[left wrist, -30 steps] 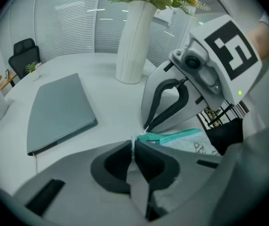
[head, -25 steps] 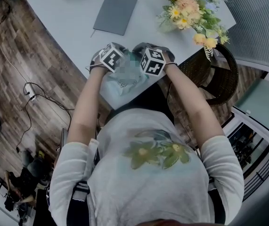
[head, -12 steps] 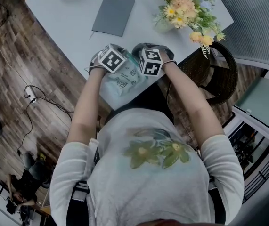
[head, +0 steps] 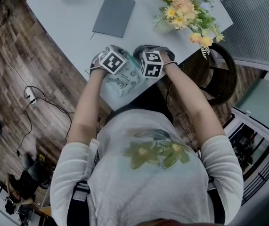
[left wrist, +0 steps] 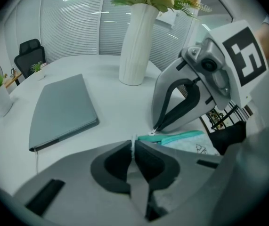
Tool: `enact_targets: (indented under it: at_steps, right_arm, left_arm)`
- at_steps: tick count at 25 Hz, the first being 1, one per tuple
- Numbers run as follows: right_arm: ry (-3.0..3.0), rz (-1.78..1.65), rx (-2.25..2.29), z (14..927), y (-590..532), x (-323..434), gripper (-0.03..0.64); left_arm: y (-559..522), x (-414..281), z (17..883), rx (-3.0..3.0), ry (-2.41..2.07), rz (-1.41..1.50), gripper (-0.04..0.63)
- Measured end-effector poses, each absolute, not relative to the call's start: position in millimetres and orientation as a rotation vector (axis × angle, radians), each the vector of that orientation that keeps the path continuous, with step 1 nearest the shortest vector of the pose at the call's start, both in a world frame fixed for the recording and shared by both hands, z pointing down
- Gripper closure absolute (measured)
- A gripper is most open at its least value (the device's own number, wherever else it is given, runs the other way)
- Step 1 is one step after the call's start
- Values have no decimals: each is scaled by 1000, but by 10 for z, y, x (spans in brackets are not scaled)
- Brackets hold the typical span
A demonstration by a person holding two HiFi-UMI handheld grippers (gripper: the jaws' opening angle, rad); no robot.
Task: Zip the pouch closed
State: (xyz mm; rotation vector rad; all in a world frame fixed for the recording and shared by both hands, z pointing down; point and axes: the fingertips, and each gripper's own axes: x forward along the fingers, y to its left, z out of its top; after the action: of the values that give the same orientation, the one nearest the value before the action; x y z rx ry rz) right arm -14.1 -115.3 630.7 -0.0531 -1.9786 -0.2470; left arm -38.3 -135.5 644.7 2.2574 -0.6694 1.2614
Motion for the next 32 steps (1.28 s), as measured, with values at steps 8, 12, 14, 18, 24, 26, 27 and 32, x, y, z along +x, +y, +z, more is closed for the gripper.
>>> enact_targets:
  at_steps: [8, 12, 14, 18, 24, 26, 27, 32]
  right_arm:
    - [-1912, -370, -113, 6305, -1137, -137, 598]
    - [-1905, -359, -122, 6306, -1115, -120, 598]
    - [-1896, -362, -135, 6311, -1106, -108, 598]
    - [-1885, -366, -151, 6311, -1103, -100, 598]
    - [-1855, -353, -197, 6317, -1058, -81, 598]
    - [-1855, -348, -199, 6319, -1050, -68, 598]
    - [-1856, -344, -196, 6317, -1047, -63, 598]
    - [-1871, -325, -174, 6309, -1021, -47, 598]
  left_arm:
    - [-1355, -389, 6460, 2257, -695, 1255, 569]
    - [-1353, -387, 6455, 2259, -699, 1254, 569]
    - [-1359, -381, 6457, 2261, -704, 1253, 569]
    - [-1364, -378, 6455, 2262, -716, 1254, 569]
    - [-1368, -382, 6463, 2258, -723, 1253, 569]
    - [-1371, -380, 6464, 2259, -724, 1254, 569]
    - [-1371, -381, 6463, 2259, -725, 1255, 569]
    - [-1360, -385, 6463, 2257, -726, 1258, 569]
